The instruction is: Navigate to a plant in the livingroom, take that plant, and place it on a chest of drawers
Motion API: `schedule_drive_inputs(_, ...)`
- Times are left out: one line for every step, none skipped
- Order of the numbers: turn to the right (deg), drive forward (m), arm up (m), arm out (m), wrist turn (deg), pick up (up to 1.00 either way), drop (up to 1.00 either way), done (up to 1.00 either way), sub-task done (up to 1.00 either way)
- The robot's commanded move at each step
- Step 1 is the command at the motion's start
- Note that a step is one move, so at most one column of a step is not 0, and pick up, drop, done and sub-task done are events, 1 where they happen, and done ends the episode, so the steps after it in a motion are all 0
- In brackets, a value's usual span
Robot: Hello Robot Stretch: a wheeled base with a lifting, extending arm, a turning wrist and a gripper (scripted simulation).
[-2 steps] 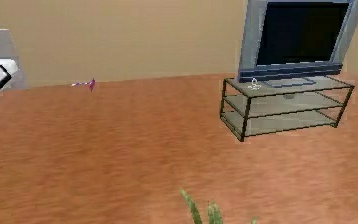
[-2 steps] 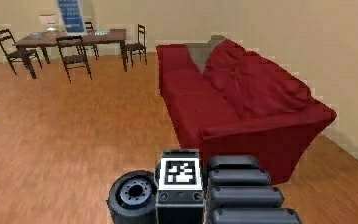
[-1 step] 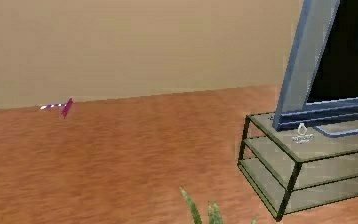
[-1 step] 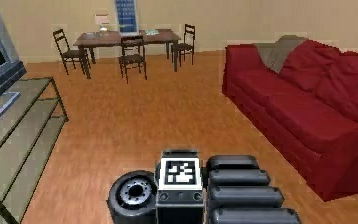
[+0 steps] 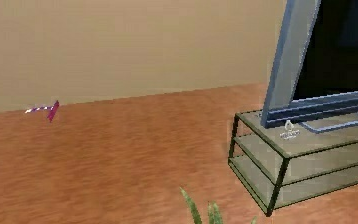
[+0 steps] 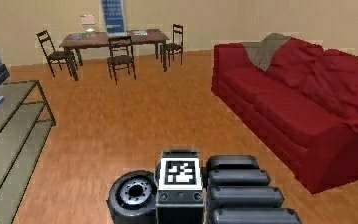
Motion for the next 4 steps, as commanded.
schedule_drive_inputs(0.0, 1.00, 0.00, 0.00, 0.0, 0.00, 0.00, 0.00, 0.00)
schedule_drive_inputs(0.0, 0.70, 0.00, 0.00, 0.0, 0.00, 0.00, 0.00, 0.00)
schedule_drive_inputs(27.0, 0.00, 0.00, 0.00, 0.0, 0.00, 0.00, 0.00, 0.00)
schedule_drive_inputs(0.0, 0.40, 0.00, 0.00, 0.0, 0.00, 0.00, 0.00, 0.00)
